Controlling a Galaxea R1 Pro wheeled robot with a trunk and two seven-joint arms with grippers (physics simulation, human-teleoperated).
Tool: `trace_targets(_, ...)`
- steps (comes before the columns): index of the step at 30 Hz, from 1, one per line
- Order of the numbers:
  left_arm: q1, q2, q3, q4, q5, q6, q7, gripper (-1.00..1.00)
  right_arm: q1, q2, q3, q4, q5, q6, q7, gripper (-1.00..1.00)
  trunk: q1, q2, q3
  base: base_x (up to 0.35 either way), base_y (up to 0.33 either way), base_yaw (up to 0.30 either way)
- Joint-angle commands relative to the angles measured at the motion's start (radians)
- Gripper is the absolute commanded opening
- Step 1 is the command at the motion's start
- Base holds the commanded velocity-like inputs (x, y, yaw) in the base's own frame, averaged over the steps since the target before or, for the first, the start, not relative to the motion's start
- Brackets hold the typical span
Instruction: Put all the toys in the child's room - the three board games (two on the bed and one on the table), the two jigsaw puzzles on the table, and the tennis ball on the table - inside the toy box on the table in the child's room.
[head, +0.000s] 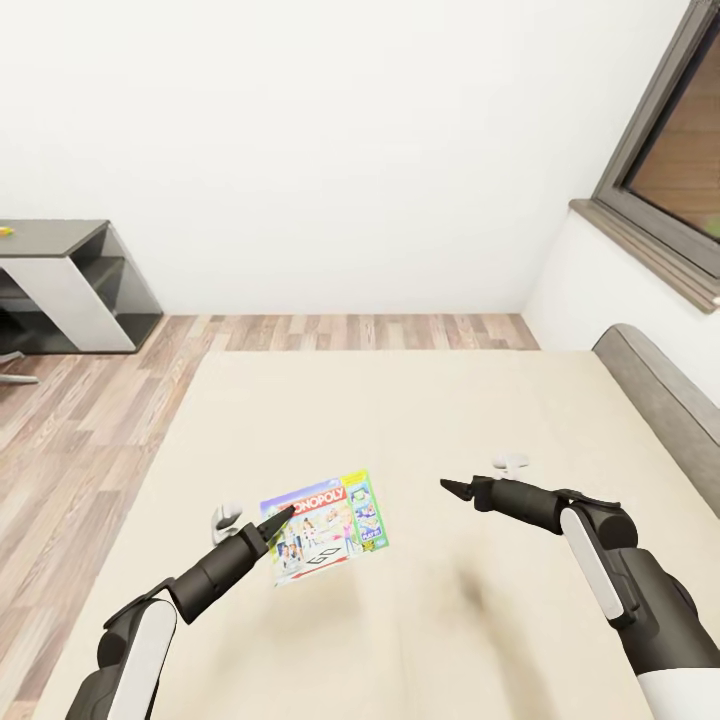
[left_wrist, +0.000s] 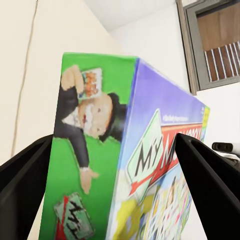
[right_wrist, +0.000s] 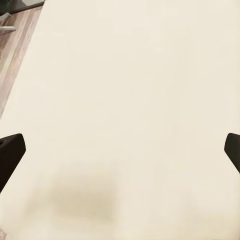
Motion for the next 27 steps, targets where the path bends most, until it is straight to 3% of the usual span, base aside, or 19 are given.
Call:
trace_targets(1, -0.001, -0.001, 0.002, 0.000, 0.002, 0.006, -0.003, -1.00, -0.001, -0.001, 0.001, -0.001, -0.004, 0.006, -0.001, 1.00, 0.001, -0.002, 0.000, 0.000, 0.000, 0.000)
trace_targets(27, -0.001, -0.001, 0.003, 0.000, 0.002, 0.006, -0.002, -1.00, -0.001, 0.000, 0.001, -0.001, -0.004, 0.005, -0.001, 1.00, 0.001, -0.002, 0.043, 0.000, 0.000, 0.000)
